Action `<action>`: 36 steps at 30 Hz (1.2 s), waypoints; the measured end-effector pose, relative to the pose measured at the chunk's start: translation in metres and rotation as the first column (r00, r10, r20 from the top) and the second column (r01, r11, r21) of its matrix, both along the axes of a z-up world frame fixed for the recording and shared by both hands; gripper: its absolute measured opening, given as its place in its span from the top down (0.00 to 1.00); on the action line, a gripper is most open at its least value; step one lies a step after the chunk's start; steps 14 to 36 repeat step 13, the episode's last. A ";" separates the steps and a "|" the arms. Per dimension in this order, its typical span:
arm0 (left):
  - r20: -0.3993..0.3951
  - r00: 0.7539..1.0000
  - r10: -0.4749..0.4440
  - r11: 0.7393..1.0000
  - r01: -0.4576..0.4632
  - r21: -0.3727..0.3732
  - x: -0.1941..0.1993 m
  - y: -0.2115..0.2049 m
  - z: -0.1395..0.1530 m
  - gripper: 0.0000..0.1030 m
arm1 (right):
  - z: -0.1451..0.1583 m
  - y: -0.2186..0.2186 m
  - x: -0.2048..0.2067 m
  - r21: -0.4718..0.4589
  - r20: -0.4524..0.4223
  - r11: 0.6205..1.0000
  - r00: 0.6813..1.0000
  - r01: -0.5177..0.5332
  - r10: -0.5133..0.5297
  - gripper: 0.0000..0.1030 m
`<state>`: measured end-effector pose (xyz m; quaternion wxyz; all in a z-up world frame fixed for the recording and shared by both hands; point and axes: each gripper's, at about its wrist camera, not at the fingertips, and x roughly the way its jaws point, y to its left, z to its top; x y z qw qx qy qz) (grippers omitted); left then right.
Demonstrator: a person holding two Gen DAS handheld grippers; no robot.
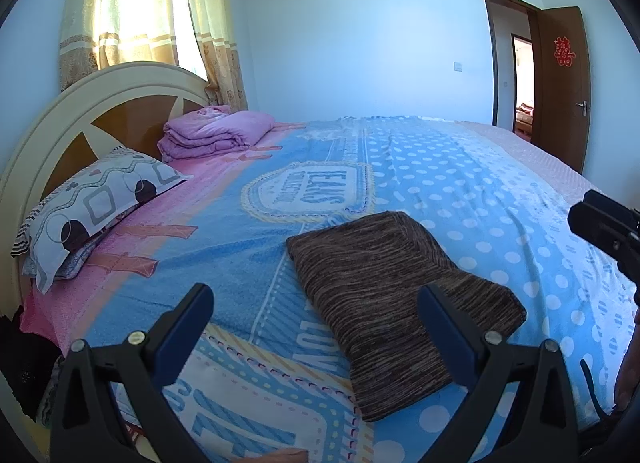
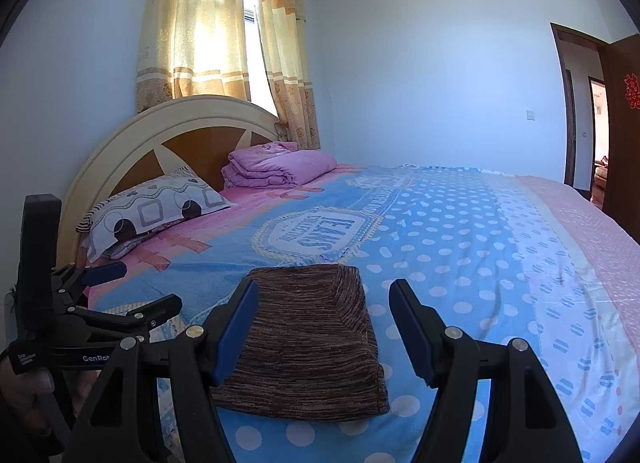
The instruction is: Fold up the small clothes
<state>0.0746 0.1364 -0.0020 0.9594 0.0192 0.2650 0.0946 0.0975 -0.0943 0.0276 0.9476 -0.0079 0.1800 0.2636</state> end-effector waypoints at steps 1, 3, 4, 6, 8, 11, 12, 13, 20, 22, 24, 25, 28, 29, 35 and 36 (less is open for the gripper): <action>-0.001 1.000 0.003 1.000 -0.003 -0.002 0.000 0.001 0.000 0.00 | 0.000 0.001 0.000 -0.001 0.001 1.000 1.000 -0.002 0.002 0.33; -0.005 1.000 0.011 1.000 -0.011 -0.007 0.002 0.004 -0.001 0.00 | -0.001 0.001 0.000 -0.004 -0.001 1.000 1.000 -0.005 0.005 0.33; -0.007 1.000 0.017 1.000 -0.017 -0.010 0.002 0.005 -0.001 0.00 | -0.002 0.002 0.000 -0.005 -0.002 1.000 1.000 -0.006 0.006 0.33; -0.014 1.000 0.024 1.000 -0.024 -0.016 0.003 0.009 -0.003 0.00 | -0.003 0.002 0.000 -0.007 -0.005 1.000 1.000 -0.009 0.009 0.33; -0.010 0.999 0.038 0.999 -0.038 -0.006 0.002 0.010 -0.005 0.00 | -0.003 0.002 0.000 -0.009 -0.006 1.000 1.000 -0.011 0.011 0.33; -0.005 0.999 0.047 0.999 -0.047 0.021 0.003 0.009 -0.007 0.00 | -0.004 0.002 -0.001 -0.011 -0.009 1.000 1.000 -0.013 0.013 0.33; -0.004 0.999 0.047 0.999 -0.047 0.024 0.003 0.009 -0.007 0.00 | -0.005 0.002 -0.001 -0.012 -0.011 1.000 1.000 -0.013 0.012 0.33; -0.002 0.999 0.047 0.998 -0.047 0.029 0.003 0.009 -0.007 0.00 | -0.005 0.002 -0.001 -0.013 -0.013 1.000 1.000 -0.012 0.012 0.33; -0.002 0.999 0.047 0.998 -0.047 0.029 0.003 0.009 -0.007 0.00 | -0.005 0.002 -0.001 -0.013 -0.013 1.000 1.000 -0.012 0.012 0.33; -0.002 0.999 0.047 0.998 -0.047 0.029 0.003 0.009 -0.007 0.00 | -0.005 0.002 -0.001 -0.013 -0.013 1.000 1.000 -0.012 0.012 0.33; -0.002 0.999 0.047 0.998 -0.047 0.029 0.003 0.009 -0.007 0.00 | -0.005 0.002 -0.001 -0.013 -0.013 1.000 1.000 -0.012 0.012 0.33; -0.002 0.999 0.047 0.998 -0.047 0.029 0.003 0.009 -0.007 0.00 | -0.005 0.002 -0.001 -0.013 -0.013 1.000 1.000 -0.012 0.012 0.33; -0.002 0.999 0.047 0.998 -0.047 0.029 0.003 0.009 -0.007 0.00 | -0.005 0.002 -0.001 -0.013 -0.013 1.000 1.000 -0.012 0.012 0.33; -0.002 0.999 0.047 0.998 -0.047 0.029 0.003 0.009 -0.007 0.00 | -0.005 0.002 -0.001 -0.013 -0.013 1.000 1.000 -0.012 0.012 0.33; -0.002 0.999 0.047 0.998 -0.047 0.029 0.003 0.009 -0.007 0.00 | -0.005 0.002 -0.001 -0.013 -0.013 1.000 1.000 -0.012 0.012 0.33; -0.002 0.999 0.047 0.998 -0.047 0.029 0.003 0.009 -0.007 0.00 | -0.005 0.002 -0.001 -0.013 -0.013 1.000 1.000 -0.012 0.012 0.33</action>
